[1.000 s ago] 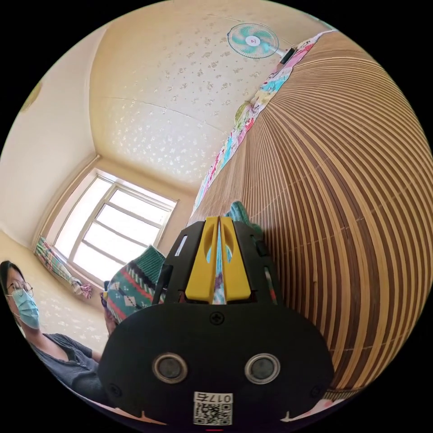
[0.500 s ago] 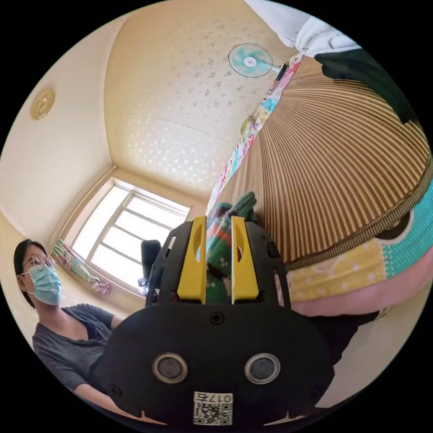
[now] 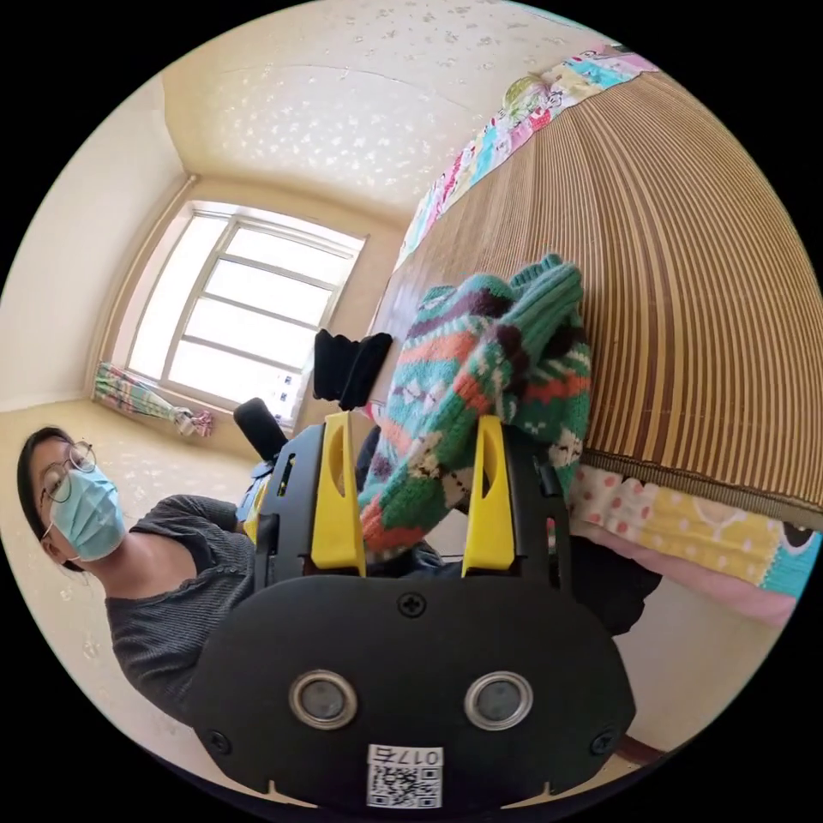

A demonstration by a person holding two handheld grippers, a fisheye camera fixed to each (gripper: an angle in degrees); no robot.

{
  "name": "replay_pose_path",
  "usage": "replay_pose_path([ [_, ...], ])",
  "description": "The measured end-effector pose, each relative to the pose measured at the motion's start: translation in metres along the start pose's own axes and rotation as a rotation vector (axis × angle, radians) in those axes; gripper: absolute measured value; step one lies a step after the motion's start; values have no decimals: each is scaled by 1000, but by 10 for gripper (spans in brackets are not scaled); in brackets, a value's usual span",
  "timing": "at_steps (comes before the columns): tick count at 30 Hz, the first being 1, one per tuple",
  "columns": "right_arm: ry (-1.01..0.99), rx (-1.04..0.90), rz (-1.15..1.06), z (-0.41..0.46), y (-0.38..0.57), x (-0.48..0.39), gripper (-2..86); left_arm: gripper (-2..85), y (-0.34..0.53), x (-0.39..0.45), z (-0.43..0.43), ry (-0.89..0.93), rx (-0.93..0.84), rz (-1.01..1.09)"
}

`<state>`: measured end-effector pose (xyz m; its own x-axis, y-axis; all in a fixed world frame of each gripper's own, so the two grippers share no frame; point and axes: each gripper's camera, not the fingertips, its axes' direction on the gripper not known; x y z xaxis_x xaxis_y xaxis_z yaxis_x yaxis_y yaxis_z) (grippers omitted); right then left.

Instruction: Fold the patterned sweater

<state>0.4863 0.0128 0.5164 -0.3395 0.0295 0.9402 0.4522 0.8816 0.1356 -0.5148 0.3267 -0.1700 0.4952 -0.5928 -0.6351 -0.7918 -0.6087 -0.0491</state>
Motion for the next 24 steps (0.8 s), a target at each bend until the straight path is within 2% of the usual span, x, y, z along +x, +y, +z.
replay_pose_path([
  [2, -71, -56, -26, 10, -9, 2, 216, 163, 11, -6, -12, -112, 12, -43],
  [4, -89, -103, -14, 22, -14, 12, 217, 166, 20, -23, -6, -246, -56, -101],
  [7, 62, -187, 6, 49, -19, 11, 170, 156, 28, -42, 19, -298, -140, -108],
  [9, 191, -241, -13, 65, -20, -3, 149, 112, 29, -44, 24, -376, -169, -103],
  [11, 477, -283, -81, 83, -20, -35, 104, 101, 25, -42, 22, -363, -182, -96],
  [14, 562, -182, -231, 79, -10, -82, 68, 145, 18, -37, 5, -273, -129, -93],
  [18, 378, 11, -268, 28, 11, -85, 60, 150, 23, -27, -55, -265, 75, -55],
  [22, 564, 46, -57, 22, 22, -3, 72, 167, 41, -62, -100, -373, 178, -228],
  [24, 530, -19, 47, 29, 25, 41, 97, 191, 46, -90, -107, -327, 170, -326],
])
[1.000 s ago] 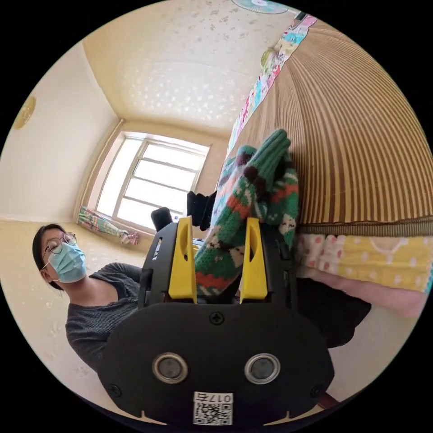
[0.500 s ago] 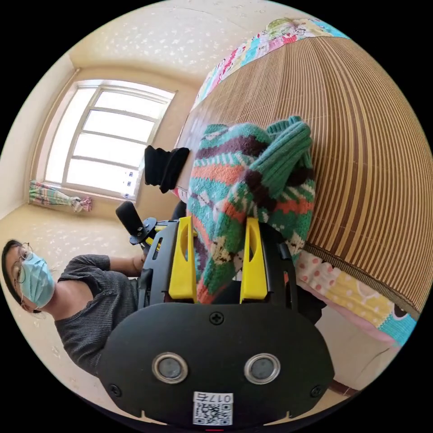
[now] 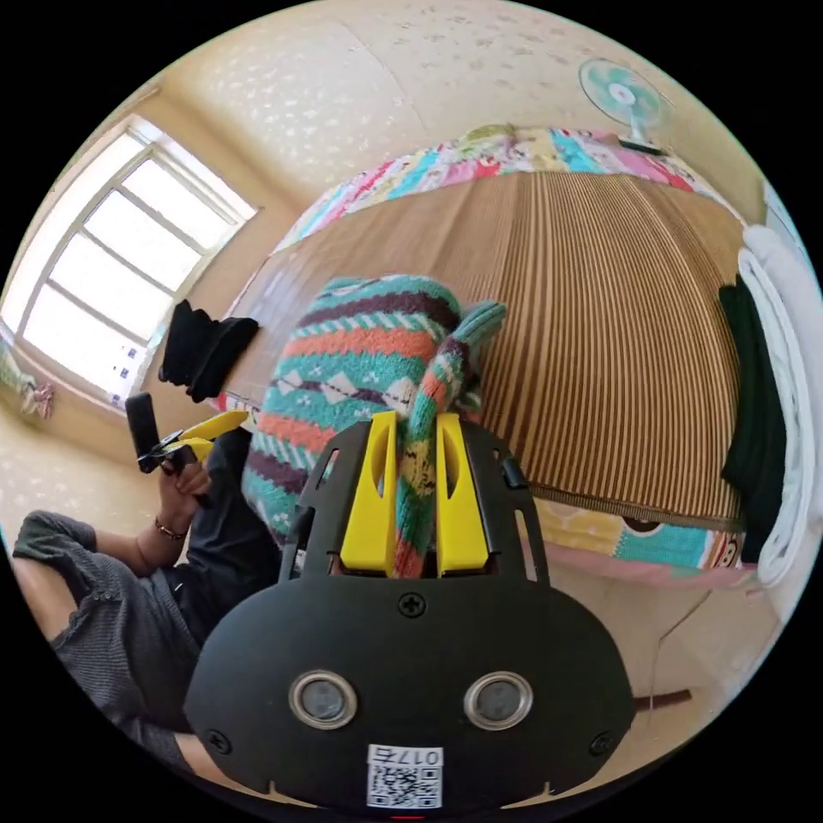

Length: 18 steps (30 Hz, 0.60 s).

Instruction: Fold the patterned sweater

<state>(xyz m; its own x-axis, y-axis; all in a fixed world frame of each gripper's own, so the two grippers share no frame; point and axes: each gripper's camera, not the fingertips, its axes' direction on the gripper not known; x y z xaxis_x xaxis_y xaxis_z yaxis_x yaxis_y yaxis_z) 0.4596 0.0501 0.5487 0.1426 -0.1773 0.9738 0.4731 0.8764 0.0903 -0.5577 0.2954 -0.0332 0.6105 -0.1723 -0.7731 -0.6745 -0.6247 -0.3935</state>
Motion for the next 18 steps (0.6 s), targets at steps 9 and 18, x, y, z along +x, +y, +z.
replay_pose_path([
  [9, -405, 57, 0, 2, 19, 95, 264, 251, -41, -56, 42, 206, -120, -183],
  [18, -504, -62, -54, 49, 16, 85, 189, 225, -73, -57, 65, 312, -289, -202],
])
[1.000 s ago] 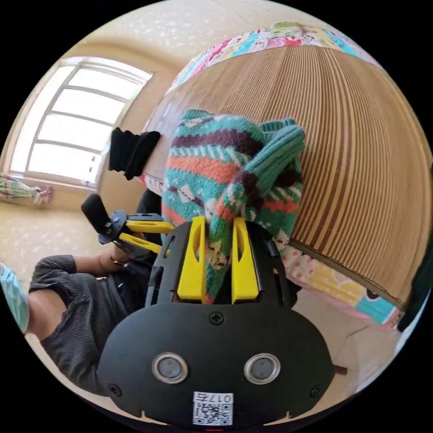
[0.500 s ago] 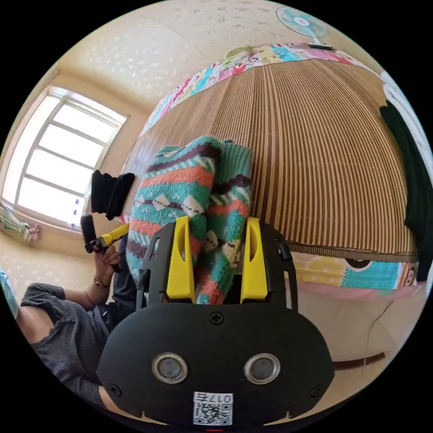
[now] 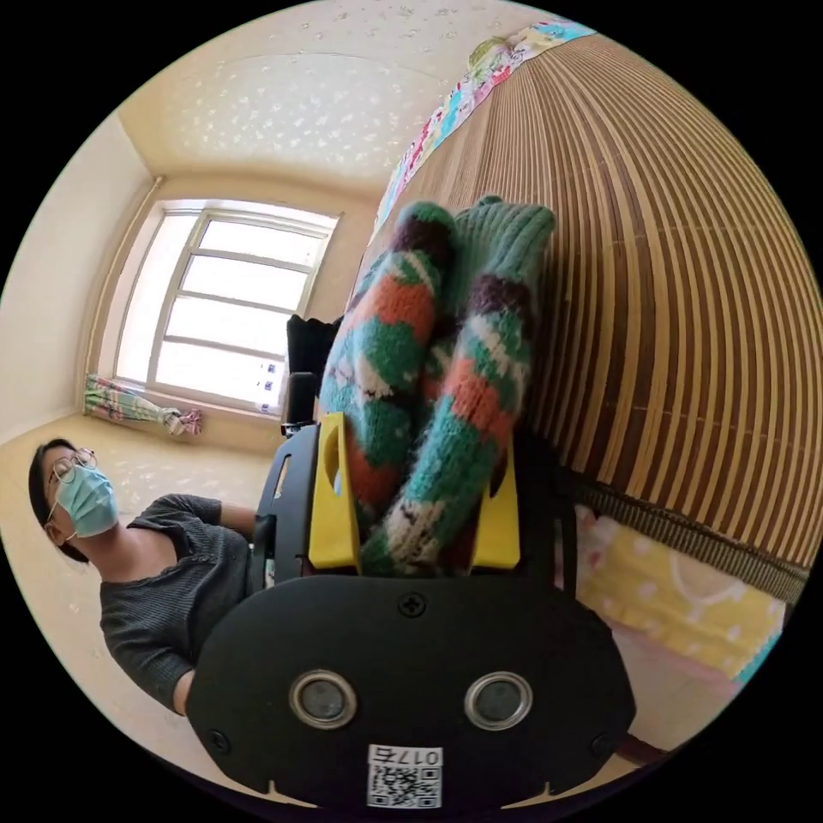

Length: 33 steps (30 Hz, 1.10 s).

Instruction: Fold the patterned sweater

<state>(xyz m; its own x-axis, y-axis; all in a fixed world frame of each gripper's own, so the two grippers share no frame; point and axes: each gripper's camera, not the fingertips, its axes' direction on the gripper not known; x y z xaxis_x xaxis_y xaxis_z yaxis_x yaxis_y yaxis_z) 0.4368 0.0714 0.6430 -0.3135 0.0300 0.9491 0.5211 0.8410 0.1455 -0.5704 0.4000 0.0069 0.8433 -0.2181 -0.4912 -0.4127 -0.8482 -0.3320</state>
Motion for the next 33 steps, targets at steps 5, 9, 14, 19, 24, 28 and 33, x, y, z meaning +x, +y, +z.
replay_pose_path([
  [5, -15, -15, -106, 62, -16, -52, 155, 215, 20, 13, -82, -43, 22, 48],
  [9, -94, -14, -184, 142, -57, -101, 149, 215, 62, 13, -217, -125, 117, 59],
  [14, -234, 76, -237, 289, -141, -206, 148, 218, 101, 38, -423, -330, 283, 49],
  [19, -290, 150, -62, 446, -194, -250, 157, 205, 134, 81, -608, -866, 561, -150],
  [24, -257, -48, 11, 557, -204, -230, 174, 173, 158, 38, -595, -986, 604, -199],
  [28, -203, -122, -234, 513, -189, -223, 144, 136, 181, 6, -524, -1170, 641, -111],
  [33, -31, -88, -447, 375, -126, -167, 43, 130, 209, 51, -497, -1222, 832, -252],
])
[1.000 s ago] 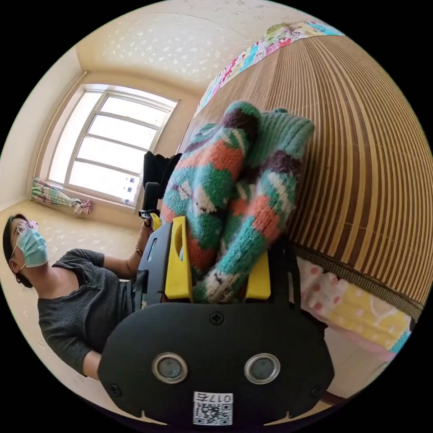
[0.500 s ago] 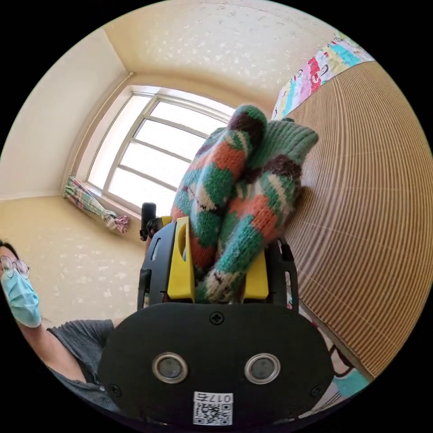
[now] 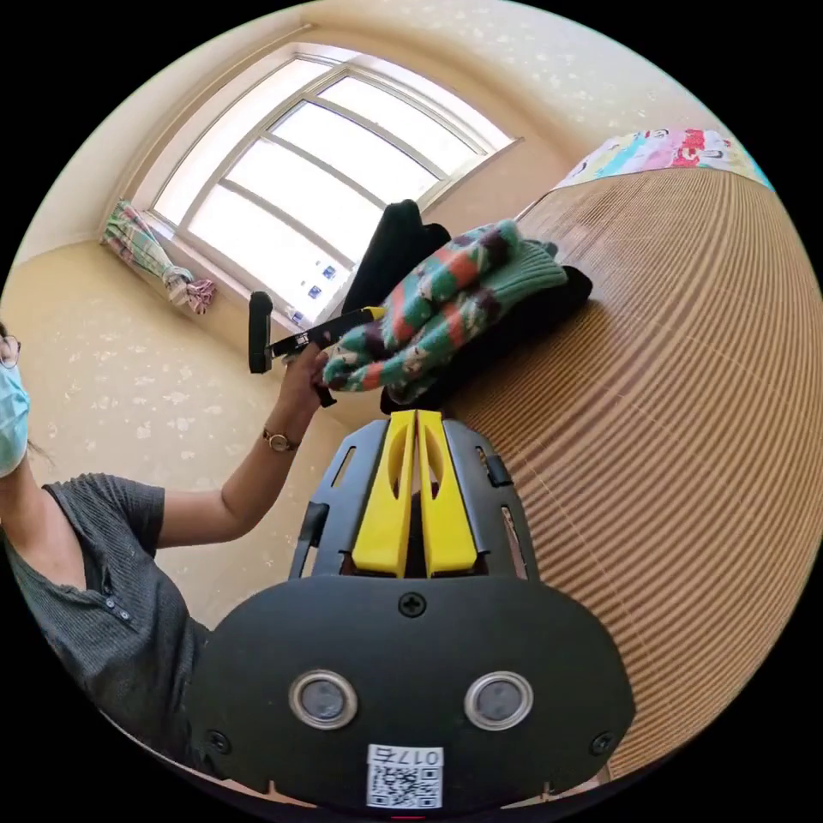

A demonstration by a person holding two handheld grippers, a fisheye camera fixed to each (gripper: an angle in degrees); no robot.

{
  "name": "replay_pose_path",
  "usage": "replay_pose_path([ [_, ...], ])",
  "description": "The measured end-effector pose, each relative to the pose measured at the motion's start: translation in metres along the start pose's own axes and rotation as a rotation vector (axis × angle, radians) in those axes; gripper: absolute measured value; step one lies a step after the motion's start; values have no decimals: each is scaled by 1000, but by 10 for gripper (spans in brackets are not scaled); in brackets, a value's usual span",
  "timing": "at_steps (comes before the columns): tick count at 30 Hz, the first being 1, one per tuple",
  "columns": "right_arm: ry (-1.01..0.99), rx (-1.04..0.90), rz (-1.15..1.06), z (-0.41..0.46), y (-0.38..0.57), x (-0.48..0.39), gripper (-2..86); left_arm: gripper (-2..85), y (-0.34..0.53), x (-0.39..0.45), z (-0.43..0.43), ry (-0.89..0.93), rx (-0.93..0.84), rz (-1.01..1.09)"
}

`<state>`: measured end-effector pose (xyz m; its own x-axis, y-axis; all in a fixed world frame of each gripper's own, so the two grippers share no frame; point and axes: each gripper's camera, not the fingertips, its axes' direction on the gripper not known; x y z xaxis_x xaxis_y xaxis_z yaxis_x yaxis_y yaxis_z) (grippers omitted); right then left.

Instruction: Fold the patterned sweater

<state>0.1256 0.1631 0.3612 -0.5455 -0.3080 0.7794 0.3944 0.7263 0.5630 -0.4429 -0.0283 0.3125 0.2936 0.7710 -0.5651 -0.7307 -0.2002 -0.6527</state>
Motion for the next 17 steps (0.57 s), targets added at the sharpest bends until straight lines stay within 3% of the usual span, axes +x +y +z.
replay_pose_path([
  [2, 138, 57, 21, -80, 60, 7, 24, 128, 22, 7, -27, 156, 84, -56],
  [6, 502, 146, 248, -193, 152, 10, 20, 132, 87, 69, -51, 790, 232, 103],
  [10, 991, 287, 600, -316, 239, -2, 52, 94, 144, 167, -11, 1232, 9, 174],
  [13, 1180, 501, 773, -400, 285, -19, 102, 76, 183, 231, 14, 1342, -213, 166],
  [17, 1123, 843, 823, -485, 324, -19, 139, 76, 217, 296, 14, 1444, -401, 218],
])
